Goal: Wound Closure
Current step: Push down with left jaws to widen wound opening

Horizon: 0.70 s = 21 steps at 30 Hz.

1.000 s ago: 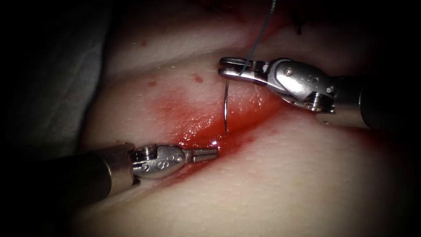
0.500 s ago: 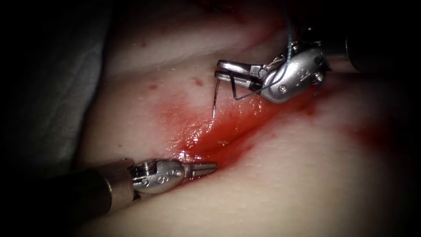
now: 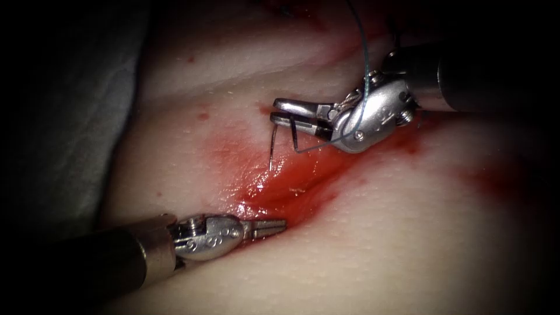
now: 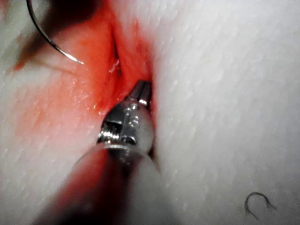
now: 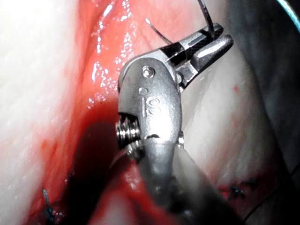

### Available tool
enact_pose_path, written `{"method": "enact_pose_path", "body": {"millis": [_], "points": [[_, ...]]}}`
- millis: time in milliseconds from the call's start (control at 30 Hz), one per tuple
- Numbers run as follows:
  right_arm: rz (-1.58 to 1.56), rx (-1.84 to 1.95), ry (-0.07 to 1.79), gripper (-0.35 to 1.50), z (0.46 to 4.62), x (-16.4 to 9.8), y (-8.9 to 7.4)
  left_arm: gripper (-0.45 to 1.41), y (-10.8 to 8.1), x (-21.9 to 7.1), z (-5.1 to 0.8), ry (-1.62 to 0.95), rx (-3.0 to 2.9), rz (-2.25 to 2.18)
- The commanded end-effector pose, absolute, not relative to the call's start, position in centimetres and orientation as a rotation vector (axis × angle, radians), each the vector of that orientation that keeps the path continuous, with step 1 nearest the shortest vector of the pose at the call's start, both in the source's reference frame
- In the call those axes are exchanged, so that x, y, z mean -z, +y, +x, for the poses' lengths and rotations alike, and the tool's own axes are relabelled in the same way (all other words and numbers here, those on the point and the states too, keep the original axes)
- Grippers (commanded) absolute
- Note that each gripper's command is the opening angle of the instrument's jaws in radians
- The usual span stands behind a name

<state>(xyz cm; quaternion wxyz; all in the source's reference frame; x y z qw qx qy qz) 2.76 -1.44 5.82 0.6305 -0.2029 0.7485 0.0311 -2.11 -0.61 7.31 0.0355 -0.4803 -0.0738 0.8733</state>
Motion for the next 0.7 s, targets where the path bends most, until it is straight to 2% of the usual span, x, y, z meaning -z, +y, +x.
{"method": "enact_pose_path", "body": {"millis": [33, 700], "points": [[-0.476, -0.059, 1.712, -0.35, 2.85, -5.89, -1.46, -0.03, -0.65, -7.37, -2.17, -0.230, -2.682, -1.477], [-0.530, 0.016, 1.634, -0.35, 2.88, -6.13, -1.47, -0.03, -0.66, -7.33, -2.15, -0.235, -2.681, -1.480]]}}
